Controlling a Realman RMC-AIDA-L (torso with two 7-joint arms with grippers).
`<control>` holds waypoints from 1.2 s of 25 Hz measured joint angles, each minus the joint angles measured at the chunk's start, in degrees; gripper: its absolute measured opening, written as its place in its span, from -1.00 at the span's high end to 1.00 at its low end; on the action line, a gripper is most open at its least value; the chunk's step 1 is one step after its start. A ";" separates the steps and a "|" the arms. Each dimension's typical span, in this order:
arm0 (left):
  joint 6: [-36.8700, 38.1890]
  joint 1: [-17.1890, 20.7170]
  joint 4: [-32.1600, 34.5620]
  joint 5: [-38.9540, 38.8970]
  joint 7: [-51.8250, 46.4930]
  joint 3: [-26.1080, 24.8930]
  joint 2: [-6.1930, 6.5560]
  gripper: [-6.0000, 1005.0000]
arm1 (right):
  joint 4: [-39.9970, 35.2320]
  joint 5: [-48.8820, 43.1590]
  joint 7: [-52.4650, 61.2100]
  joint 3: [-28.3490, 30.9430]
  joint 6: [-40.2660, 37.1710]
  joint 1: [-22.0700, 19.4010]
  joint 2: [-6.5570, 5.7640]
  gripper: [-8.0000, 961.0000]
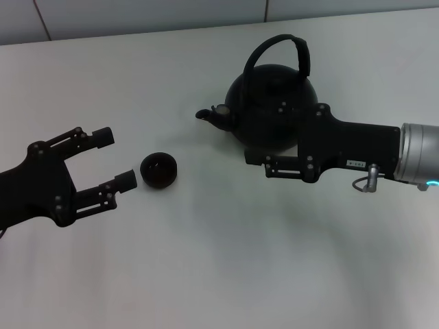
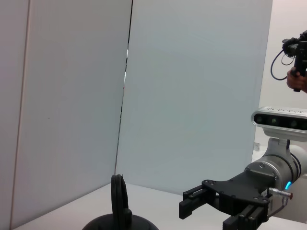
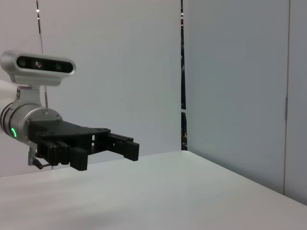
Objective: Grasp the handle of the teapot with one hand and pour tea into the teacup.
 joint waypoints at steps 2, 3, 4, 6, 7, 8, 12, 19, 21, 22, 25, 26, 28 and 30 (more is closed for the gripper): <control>0.00 0.00 -0.11 0.00 0.01 0.00 0.00 -0.59 | -0.01 -0.03 -0.83 0.00 -0.01 -0.16 0.08 -0.50; -0.07 0.05 -0.16 0.00 0.02 0.00 -0.05 -0.59 | -0.01 -0.06 -1.62 -0.16 -0.01 -0.25 0.16 -0.50; -0.07 0.05 -0.16 0.00 0.02 0.00 -0.05 -0.59 | -0.01 -0.06 -1.62 -0.16 -0.01 -0.25 0.16 -0.50; -0.17 0.17 -0.23 0.00 0.04 0.01 -0.08 -0.59 | 0.09 -0.10 -1.90 -0.86 0.10 -0.24 0.19 -0.50; -0.17 0.17 -0.23 0.00 0.04 0.01 -0.08 -0.59 | 0.09 -0.10 -1.90 -0.86 0.10 -0.24 0.19 -0.50; -0.24 0.24 -0.30 0.00 0.04 0.02 -0.09 -0.59 | 0.16 -0.11 -2.08 -1.35 0.42 -0.11 0.19 -0.50; -0.33 0.27 -0.36 0.00 0.05 0.02 -0.09 -0.59 | 0.30 0.07 -2.89 -1.86 0.60 -0.03 0.25 -0.50; -0.37 0.25 -0.37 0.00 0.05 0.02 -0.09 -0.59 | 0.40 0.25 -3.25 -2.01 0.66 0.08 0.28 -0.49; -0.41 0.24 -0.37 0.00 0.05 0.02 -0.09 -0.59 | 0.40 0.26 -3.25 -2.01 0.66 0.10 0.31 -0.49; -0.41 0.23 -0.37 0.00 0.05 0.02 -0.09 -0.59 | 0.40 0.26 -3.25 -2.01 0.66 0.10 0.31 -0.50; -0.42 0.23 -0.37 0.00 0.05 0.02 -0.09 -0.59 | 0.38 0.26 -3.25 -2.01 0.66 0.11 0.36 -0.50; -0.42 0.23 -0.37 0.01 0.04 0.02 -0.09 -0.59 | 0.27 0.21 -3.25 -2.01 0.65 0.09 0.37 -0.50; -0.42 0.23 -0.37 0.01 0.04 0.02 -0.09 -0.59 | 0.19 0.14 -3.28 -2.02 0.65 0.06 0.37 -0.50; -0.42 0.23 -0.37 0.01 0.04 0.02 -0.09 -0.59 | 0.16 0.02 -3.59 -2.10 0.64 -0.05 0.37 -0.50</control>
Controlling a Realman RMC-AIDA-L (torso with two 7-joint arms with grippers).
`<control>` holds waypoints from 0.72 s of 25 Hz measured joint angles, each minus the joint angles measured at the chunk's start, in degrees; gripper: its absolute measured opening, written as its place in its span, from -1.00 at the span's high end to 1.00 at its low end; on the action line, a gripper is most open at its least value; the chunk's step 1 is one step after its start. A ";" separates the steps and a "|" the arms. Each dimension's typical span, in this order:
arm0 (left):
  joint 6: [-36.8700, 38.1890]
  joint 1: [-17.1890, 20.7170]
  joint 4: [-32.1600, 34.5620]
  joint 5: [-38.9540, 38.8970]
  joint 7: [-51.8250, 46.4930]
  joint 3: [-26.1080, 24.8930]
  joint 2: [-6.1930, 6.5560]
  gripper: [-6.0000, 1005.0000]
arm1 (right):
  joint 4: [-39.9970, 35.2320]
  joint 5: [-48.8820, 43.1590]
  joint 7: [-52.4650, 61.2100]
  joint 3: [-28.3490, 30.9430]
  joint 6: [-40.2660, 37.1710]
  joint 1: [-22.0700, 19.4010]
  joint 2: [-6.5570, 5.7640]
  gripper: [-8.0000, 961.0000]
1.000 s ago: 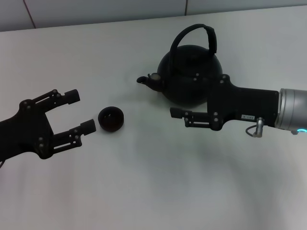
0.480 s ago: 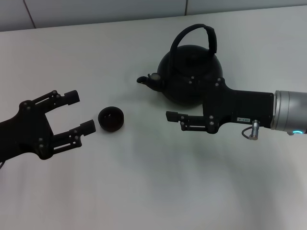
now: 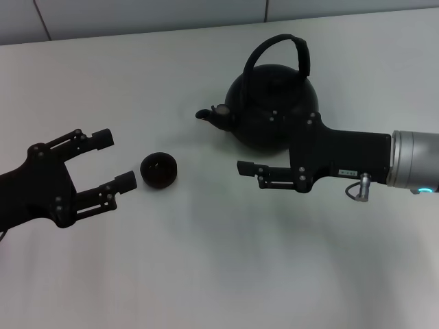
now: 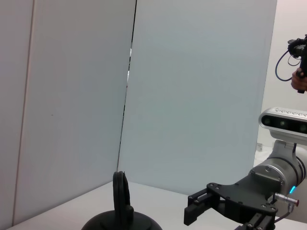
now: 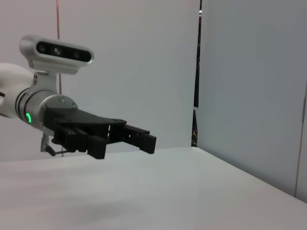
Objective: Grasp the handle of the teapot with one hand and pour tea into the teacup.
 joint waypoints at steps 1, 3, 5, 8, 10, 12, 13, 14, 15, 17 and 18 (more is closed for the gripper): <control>0.00 0.00 0.00 0.01 0.00 0.00 0.00 -0.59 | 0.06 -0.02 -0.41 -0.06 -0.01 -0.14 0.04 -0.50; 0.01 0.00 0.00 0.06 0.00 0.00 0.00 -0.59 | 0.12 -0.03 -0.48 -0.07 -0.01 -0.20 0.06 -0.50; 0.03 0.00 0.00 0.10 0.00 0.00 0.00 -0.59 | 0.22 -0.04 -0.53 -0.08 -0.02 -0.31 0.08 -0.50; 0.11 0.01 0.00 0.17 0.00 0.00 0.00 -0.59 | 0.22 -0.07 -0.53 -0.09 -0.03 -0.48 0.09 -0.49; 0.12 0.05 0.00 0.19 0.00 0.00 0.00 -0.59 | 0.22 -0.08 -0.53 -0.09 -0.03 -0.50 0.09 -0.49; 0.10 0.09 0.00 0.26 0.00 0.00 0.00 -0.59 | 0.22 -0.09 -0.53 -0.09 -0.15 -0.51 0.09 -0.49; 0.10 0.09 0.00 0.26 0.00 0.00 0.00 -0.59 | 0.22 -0.10 -0.53 -0.09 -0.27 -0.52 0.09 -0.49; 0.10 0.09 0.00 0.26 0.00 0.00 0.00 -0.59 | 0.21 -0.11 -0.53 -0.09 -0.38 -0.52 0.09 -0.49; 0.08 0.13 0.00 0.32 0.00 0.00 0.00 -0.59 | 0.21 -0.11 -0.53 -0.09 -0.48 -0.53 0.09 -0.49; 0.06 0.16 0.00 0.41 0.07 0.00 0.00 -0.59 | 0.19 -0.12 -0.54 -0.09 -0.56 -0.65 0.09 -0.49; 0.06 0.16 0.00 0.41 0.07 0.00 0.00 -0.59 | 0.17 -0.11 -0.67 -0.09 -0.56 -0.80 0.09 -0.49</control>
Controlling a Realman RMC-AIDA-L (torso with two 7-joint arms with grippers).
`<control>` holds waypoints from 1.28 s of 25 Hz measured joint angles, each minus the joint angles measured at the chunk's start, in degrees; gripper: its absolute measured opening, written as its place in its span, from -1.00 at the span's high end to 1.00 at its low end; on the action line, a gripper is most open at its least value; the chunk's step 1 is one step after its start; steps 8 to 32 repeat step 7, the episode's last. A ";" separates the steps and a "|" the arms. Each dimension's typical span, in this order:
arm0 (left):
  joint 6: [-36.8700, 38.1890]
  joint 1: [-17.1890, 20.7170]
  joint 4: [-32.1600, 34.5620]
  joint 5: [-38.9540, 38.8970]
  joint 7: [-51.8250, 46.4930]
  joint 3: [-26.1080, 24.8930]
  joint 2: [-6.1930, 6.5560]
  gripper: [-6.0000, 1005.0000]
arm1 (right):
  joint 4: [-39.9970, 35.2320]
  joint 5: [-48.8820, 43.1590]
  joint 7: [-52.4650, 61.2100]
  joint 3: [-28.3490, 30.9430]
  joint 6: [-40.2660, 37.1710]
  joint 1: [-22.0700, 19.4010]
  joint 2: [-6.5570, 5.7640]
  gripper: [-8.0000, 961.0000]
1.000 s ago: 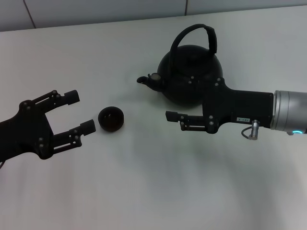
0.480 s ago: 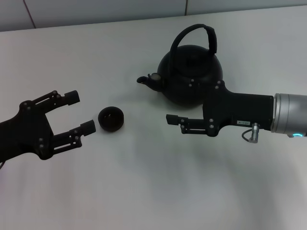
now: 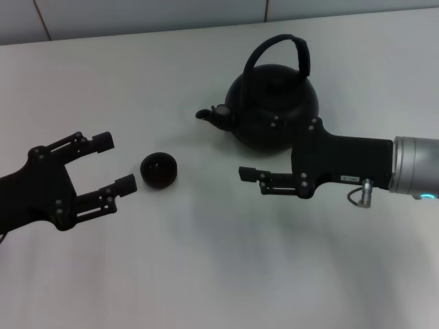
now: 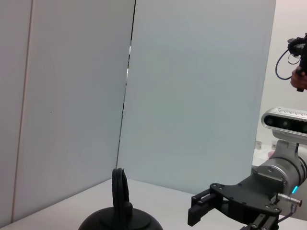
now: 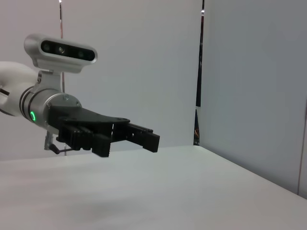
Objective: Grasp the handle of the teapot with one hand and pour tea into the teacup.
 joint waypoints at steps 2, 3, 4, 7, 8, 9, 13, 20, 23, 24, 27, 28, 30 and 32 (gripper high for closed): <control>-0.02 0.01 0.00 0.01 0.06 0.00 0.00 -0.59 | -0.01 0.04 -0.72 0.00 0.00 -0.32 0.02 -0.49; -0.02 0.01 0.00 0.02 0.06 0.01 0.00 -0.59 | -0.03 0.11 -1.34 0.00 0.00 -0.53 0.07 -0.49; -0.02 0.00 0.00 0.03 0.07 0.06 0.00 -0.59 | -0.06 0.21 -1.76 0.00 0.00 -0.74 0.11 -0.49; -0.07 -0.03 0.00 0.07 0.08 0.25 0.00 -0.59 | -0.08 0.34 -1.97 0.02 0.00 -1.04 0.17 -0.49; -0.07 -0.03 0.00 0.07 0.08 0.25 0.00 -0.59 | -0.08 0.34 -1.97 0.02 0.00 -1.04 0.17 -0.49; -0.07 -0.03 0.00 0.07 0.08 0.25 0.00 -0.59 | -0.08 0.34 -1.97 0.02 0.00 -1.04 0.17 -0.49; -0.07 -0.03 0.00 0.07 0.08 0.25 0.00 -0.59 | -0.08 0.34 -1.97 0.02 0.00 -1.04 0.17 -0.49; -0.07 -0.03 0.00 0.07 0.08 0.25 0.00 -0.59 | -0.08 0.34 -1.97 0.02 0.00 -1.04 0.17 -0.49; -0.07 -0.03 0.00 0.07 0.08 0.25 0.00 -0.59 | -0.08 0.34 -1.97 0.02 0.00 -1.04 0.17 -0.49; -0.07 -0.03 0.00 0.07 0.08 0.25 0.00 -0.59 | -0.08 0.34 -1.97 0.02 0.00 -1.04 0.17 -0.49; -0.07 -0.03 0.00 0.07 0.08 0.25 0.00 -0.59 | -0.08 0.34 -1.97 0.02 0.00 -1.04 0.17 -0.49; -0.07 -0.03 0.00 0.07 0.08 0.25 0.00 -0.59 | -0.08 0.34 -1.97 0.02 0.00 -1.04 0.17 -0.49; -0.07 -0.03 0.00 0.07 0.08 0.25 0.00 -0.59 | -0.08 0.34 -1.97 0.02 0.00 -1.04 0.17 -0.49; -0.07 -0.03 0.00 0.07 0.08 0.25 0.00 -0.59 | -0.08 0.34 -1.97 0.02 0.00 -1.04 0.17 -0.49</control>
